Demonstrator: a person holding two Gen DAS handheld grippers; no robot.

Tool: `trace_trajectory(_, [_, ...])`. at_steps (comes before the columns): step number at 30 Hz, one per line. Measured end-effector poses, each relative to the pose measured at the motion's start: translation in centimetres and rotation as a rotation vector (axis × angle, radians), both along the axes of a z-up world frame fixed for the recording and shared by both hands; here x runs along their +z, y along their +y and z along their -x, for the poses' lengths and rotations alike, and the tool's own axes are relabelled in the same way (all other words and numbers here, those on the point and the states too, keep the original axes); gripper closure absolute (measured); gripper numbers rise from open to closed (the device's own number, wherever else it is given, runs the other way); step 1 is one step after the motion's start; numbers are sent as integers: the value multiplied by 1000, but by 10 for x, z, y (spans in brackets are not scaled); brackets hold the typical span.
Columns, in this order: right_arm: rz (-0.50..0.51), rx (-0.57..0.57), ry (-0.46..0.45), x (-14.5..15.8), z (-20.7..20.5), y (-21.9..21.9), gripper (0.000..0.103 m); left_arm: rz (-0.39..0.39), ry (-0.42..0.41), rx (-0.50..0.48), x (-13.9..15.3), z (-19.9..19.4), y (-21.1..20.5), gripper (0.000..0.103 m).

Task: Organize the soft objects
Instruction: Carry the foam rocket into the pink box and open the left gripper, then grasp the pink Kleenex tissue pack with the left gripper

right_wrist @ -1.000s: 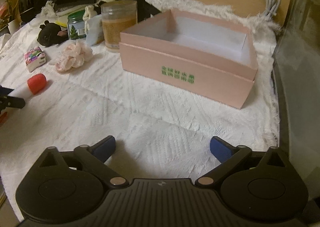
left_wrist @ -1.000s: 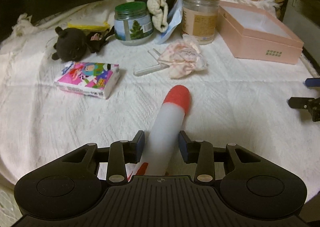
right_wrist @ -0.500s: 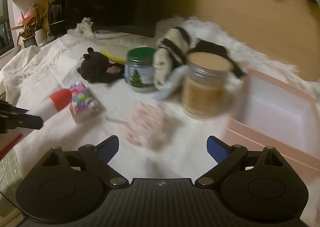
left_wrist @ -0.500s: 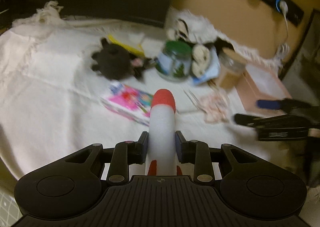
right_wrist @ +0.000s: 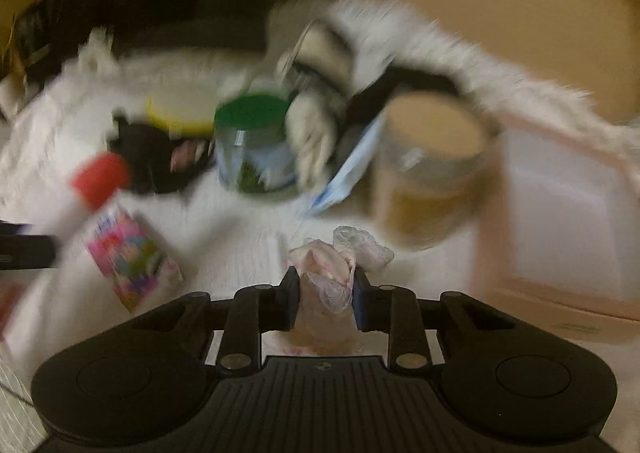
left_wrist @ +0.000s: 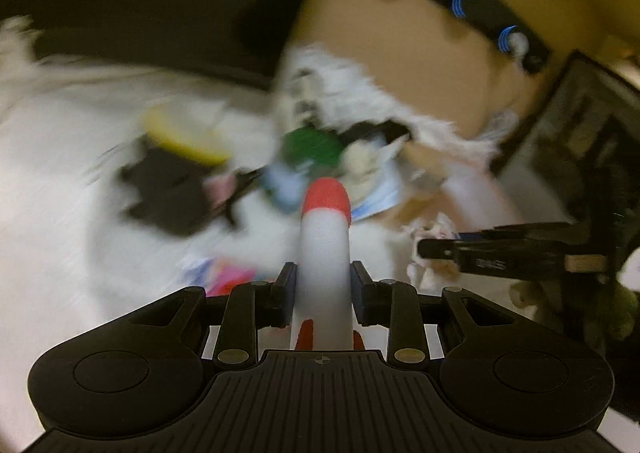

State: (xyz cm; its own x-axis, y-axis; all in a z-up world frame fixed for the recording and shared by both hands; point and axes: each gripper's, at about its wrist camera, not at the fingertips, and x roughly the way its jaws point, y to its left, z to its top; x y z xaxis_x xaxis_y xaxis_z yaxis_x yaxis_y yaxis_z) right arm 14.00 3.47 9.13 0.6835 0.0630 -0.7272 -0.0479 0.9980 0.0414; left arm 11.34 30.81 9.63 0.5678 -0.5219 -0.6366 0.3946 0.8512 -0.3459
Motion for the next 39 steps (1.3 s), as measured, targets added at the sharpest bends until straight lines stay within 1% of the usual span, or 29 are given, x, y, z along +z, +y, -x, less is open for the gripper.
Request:
trace_trajectory(2, [-8,-38,-61,34,18,-23,77,43,-5,-52,10,-15,-16,71])
trace_trajectory(4, [5,-89,-129,63,27,-50,77,101,-25,-106,25,-30,-41,71])
trace_trajectory(6, [33,-158,-200,88,30,-83,77,152,-73,-169,43,-42,-72,71])
trace_trajectory(8, [59,-227,-248,102,27,-116,74,190,-136,-215,64,-56,-114,71])
trace_trajectory(9, [53,-232,-255,105,23,-129,62,210,-151,-221,74,-65,-135,71])
trace_trajectory(10, [36,-231,-248,105,19,-146,36,244,-149,-227,83,-78,-158,70])
trace_trajectory(11, [15,-263,-228,102,18,-163,27,290,-121,-245,89,-94,-184,68])
trace_trajectory(12, [-13,-302,-208,98,19,-174,21,322,-79,-269,90,-109,-208,66])
trace_trajectory(13, [-78,-337,-186,92,21,-187,21,325,-32,-292,88,-125,-232,69])
trace_trajectory(14, [-170,-343,-164,85,25,-200,21,277,27,-294,80,-142,-264,69])
trace_trajectory(16, [-298,-341,-123,72,30,-216,21,159,89,-245,61,-157,-303,69])
trace_trajectory(17, [-330,-348,-106,67,34,-221,21,136,111,-231,52,-160,-314,69])
trace_trajectory(18, [-360,-352,-90,61,33,-223,21,143,123,-225,46,-161,-316,69])
trace_trajectory(20, [-397,-358,-78,52,37,-223,21,184,128,-214,39,-152,-309,69])
trace_trajectory(21, [-396,-367,-77,49,39,-219,21,189,125,-217,37,-145,-303,69])
trace_trajectory(23, [-375,-373,-96,48,42,-216,21,166,88,-208,36,-128,-285,69])
trace_trajectory(25, [-342,-353,-119,48,48,-204,18,142,47,-173,40,-117,-258,69])
trace_trajectory(26, [-325,-341,-123,46,47,-199,18,130,30,-147,39,-108,-239,69])
trace_trajectory(29, [-215,-301,-128,44,48,-174,18,107,15,-66,44,-86,-183,69])
trace_trajectory(31, [-94,-290,-136,38,47,-151,18,72,13,18,40,-73,-140,69])
trace_trajectory(33, [34,-261,-140,30,46,-123,18,23,18,138,32,-59,-92,69])
trace_trajectory(35, [110,-232,-133,21,46,-99,18,-14,40,264,23,-47,-47,69])
trace_trajectory(37, [131,-202,-129,13,48,-79,18,-25,97,378,12,-36,-4,69])
trace_trajectory(39, [116,-162,-106,3,48,-61,18,2,175,447,0,-29,23,69])
